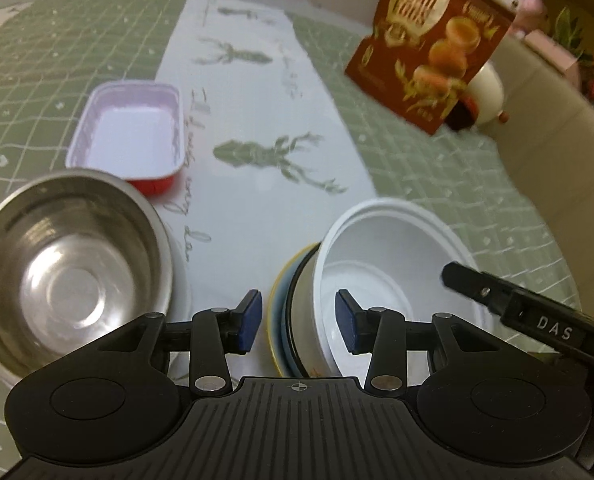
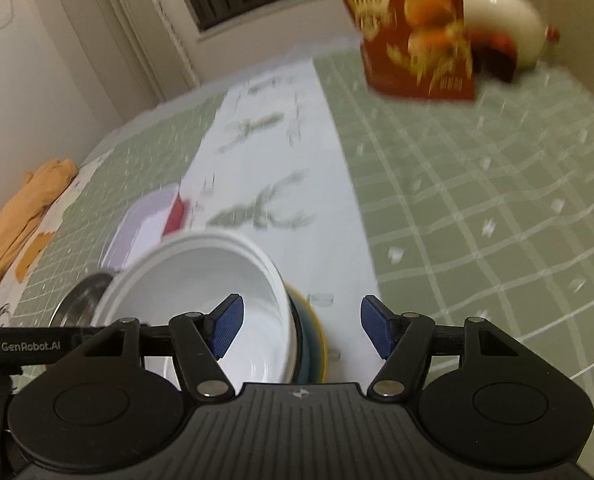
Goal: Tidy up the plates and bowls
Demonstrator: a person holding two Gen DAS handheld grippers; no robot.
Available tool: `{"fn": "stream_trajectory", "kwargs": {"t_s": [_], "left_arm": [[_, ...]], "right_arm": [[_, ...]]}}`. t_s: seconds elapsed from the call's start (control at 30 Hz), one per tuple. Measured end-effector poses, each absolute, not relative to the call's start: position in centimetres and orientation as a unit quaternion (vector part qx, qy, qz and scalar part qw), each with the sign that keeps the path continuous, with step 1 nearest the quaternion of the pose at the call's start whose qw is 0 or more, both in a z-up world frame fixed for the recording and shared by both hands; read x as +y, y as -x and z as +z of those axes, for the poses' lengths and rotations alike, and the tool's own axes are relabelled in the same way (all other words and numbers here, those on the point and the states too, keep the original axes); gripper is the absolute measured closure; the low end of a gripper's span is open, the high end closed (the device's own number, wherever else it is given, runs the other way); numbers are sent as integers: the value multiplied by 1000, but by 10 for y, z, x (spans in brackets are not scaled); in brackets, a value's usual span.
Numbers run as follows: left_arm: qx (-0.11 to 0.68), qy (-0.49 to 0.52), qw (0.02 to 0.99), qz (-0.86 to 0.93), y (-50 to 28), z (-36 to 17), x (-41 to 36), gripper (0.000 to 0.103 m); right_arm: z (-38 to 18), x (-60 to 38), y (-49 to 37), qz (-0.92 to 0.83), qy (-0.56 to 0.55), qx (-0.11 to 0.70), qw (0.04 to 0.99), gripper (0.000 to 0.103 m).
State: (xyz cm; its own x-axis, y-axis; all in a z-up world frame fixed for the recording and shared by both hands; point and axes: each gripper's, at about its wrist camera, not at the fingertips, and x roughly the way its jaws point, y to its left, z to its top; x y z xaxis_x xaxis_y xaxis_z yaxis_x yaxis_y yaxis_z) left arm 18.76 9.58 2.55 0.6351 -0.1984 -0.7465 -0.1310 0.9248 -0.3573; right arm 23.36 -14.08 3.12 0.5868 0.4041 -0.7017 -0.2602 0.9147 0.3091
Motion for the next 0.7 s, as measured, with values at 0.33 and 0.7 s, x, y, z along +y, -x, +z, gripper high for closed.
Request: {"fn": "stream_trajectory", "kwargs": {"t_s": [0.33, 0.7], "left_arm": [[313, 267, 907, 95, -128, 50, 227, 60], [378, 319, 855, 153, -127, -33, 307, 59]], "right_arm": [[101, -75, -186, 240, -38, 314, 918, 35], [50, 33, -150, 320, -51, 412, 852, 47]]}}
